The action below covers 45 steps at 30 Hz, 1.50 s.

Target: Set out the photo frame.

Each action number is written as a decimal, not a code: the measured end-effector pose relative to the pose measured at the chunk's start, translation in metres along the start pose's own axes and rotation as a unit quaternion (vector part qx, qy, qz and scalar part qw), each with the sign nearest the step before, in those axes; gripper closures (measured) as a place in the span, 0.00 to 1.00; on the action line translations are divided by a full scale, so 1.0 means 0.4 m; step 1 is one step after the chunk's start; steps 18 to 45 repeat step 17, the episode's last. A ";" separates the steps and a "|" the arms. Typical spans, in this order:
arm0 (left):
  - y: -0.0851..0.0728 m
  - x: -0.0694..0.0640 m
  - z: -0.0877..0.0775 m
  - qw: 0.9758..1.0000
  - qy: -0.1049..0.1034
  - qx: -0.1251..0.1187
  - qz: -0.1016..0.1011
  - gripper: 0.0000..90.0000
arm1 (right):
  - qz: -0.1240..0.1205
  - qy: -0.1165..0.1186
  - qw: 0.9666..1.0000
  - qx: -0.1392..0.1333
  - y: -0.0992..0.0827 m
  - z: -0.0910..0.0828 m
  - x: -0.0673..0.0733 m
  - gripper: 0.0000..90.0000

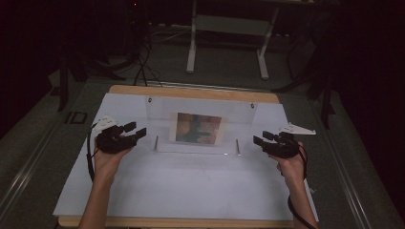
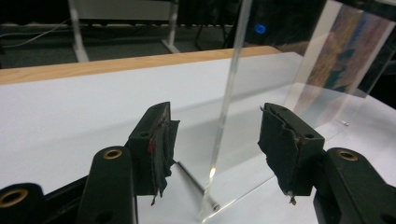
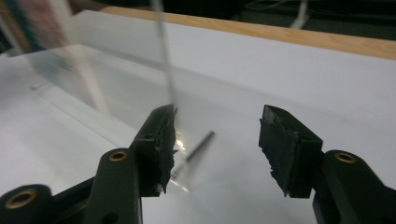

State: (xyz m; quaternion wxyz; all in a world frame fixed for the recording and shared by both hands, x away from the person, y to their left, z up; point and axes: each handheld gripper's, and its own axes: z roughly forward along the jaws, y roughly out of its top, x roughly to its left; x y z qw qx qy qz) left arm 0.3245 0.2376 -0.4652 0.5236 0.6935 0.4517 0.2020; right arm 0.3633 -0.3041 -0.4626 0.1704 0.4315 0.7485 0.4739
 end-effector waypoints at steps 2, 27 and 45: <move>-0.010 0.005 -0.004 1.000 0.011 0.008 0.006 0.48 | 0.010 -0.022 1.000 0.005 -0.015 -0.008 -0.015 0.51; -0.124 0.079 0.020 0.986 0.127 0.100 -0.030 0.47 | 0.059 -0.113 0.990 0.059 -0.104 0.019 -0.116 0.36; -0.124 0.079 0.020 0.986 0.127 0.100 -0.030 0.47 | 0.059 -0.113 0.990 0.059 -0.104 0.019 -0.116 0.36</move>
